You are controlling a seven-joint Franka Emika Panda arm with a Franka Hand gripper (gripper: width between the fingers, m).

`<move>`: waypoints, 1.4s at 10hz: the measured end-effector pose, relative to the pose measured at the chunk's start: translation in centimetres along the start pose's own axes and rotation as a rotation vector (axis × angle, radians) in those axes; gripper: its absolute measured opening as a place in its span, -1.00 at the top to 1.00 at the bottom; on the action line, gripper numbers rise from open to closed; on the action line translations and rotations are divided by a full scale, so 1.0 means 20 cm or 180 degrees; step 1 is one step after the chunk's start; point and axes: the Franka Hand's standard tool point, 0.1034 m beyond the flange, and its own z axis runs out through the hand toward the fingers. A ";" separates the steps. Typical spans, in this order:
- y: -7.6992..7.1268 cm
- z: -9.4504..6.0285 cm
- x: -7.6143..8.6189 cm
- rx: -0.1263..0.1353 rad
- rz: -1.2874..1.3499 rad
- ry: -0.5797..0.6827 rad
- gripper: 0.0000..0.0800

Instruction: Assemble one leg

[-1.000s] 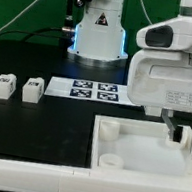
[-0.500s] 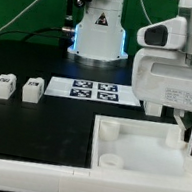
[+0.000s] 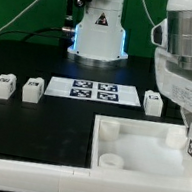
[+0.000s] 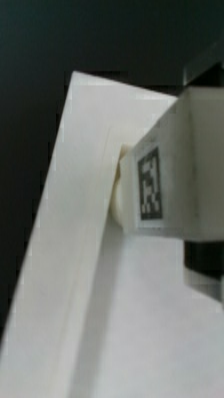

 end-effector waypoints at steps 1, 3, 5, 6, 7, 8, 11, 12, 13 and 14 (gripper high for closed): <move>0.00 0.00 -0.01 0.0022 0.0324 -0.0023 0.25; 0.00 0.00 -0.02 0.0021 0.0604 -0.0037 0.26; 0.00 0.00 -0.02 0.0018 0.0580 -0.0036 0.26; 0.01 0.01 -0.02 0.0017 0.0574 -0.0036 -0.31; 0.01 0.01 -0.02 0.0005 0.0351 -0.0034 -0.31; 0.02 0.01 -0.02 -0.0023 0.0113 -0.0039 -0.55; 0.01 0.01 0.00 -0.0078 -0.1389 0.0032 -0.62; 0.02 0.01 0.00 -0.0081 -0.1559 0.0033 -0.62; 0.02 0.01 0.00 -0.0085 -0.1922 0.0033 -0.62; 0.02 0.01 0.00 -0.0089 -0.2151 0.0034 -0.62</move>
Offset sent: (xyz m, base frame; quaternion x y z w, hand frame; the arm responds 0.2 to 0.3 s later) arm 0.0000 0.0000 0.0000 0.0000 0.0000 0.0899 0.9960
